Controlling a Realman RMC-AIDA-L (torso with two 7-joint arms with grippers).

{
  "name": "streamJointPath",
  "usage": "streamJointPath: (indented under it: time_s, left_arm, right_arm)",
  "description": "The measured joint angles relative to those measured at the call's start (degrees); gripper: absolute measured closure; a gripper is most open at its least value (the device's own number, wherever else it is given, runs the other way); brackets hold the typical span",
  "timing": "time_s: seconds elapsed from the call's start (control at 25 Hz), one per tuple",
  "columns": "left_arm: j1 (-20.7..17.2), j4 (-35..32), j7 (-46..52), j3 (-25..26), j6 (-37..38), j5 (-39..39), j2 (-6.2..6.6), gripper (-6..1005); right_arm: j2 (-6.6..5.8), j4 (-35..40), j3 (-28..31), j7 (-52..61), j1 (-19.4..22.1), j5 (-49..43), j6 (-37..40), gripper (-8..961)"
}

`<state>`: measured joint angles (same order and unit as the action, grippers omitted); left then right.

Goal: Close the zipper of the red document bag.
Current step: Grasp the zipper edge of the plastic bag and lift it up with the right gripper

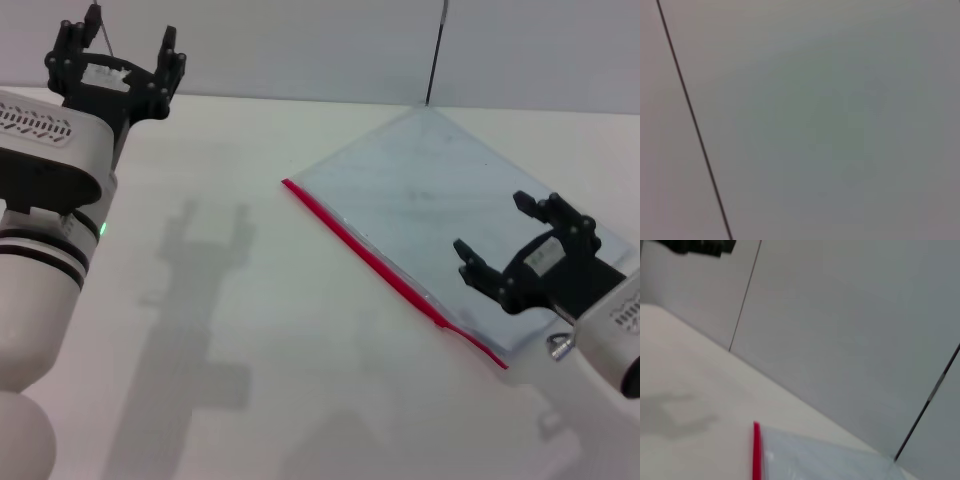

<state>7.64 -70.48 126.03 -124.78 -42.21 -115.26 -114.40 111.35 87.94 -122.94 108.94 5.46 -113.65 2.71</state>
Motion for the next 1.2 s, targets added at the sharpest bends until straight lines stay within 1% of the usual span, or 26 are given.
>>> streamJointPath:
  time_s: [0.08,0.2,0.32,0.4,0.56,0.8,1.2]
  left_arm:
    - [0.0,0.0,-1.0,0.2,0.0,0.8,0.03,246]
    - [0.0,-0.1,-1.9,0.4,0.0,1.2,0.05,246]
    - [-0.2,-0.2,-2.1,0.4,0.0,1.3,0.13,246]
    - [-0.3,-0.2,-2.1,0.4,0.0,1.3,0.15,246]
    - [-0.5,-0.2,-2.2,1.0,0.0,1.4,0.14,246]
    - [-0.6,0.0,-2.2,1.6,0.0,1.4,0.02,246]
    - [-0.5,0.0,-2.2,1.7,0.0,1.4,-0.2,247]
  right_arm:
    - [0.71,0.4,1.7,-2.9,1.6,0.0,2.7,137]
    - [2.1,1.5,4.7,-7.0,3.9,-0.3,7.2,137]
    - [3.93,2.3,7.2,-9.0,5.8,-4.5,11.7,137]
    - [4.49,2.4,7.9,-8.9,6.2,-7.8,14.0,137]
    - [4.51,3.0,8.9,-8.4,6.1,-9.4,18.6,138]
    - [4.57,2.6,9.8,-8.4,4.7,-9.5,24.0,138]
    - [4.59,-3.3,11.5,-8.3,0.2,-9.2,25.7,138]
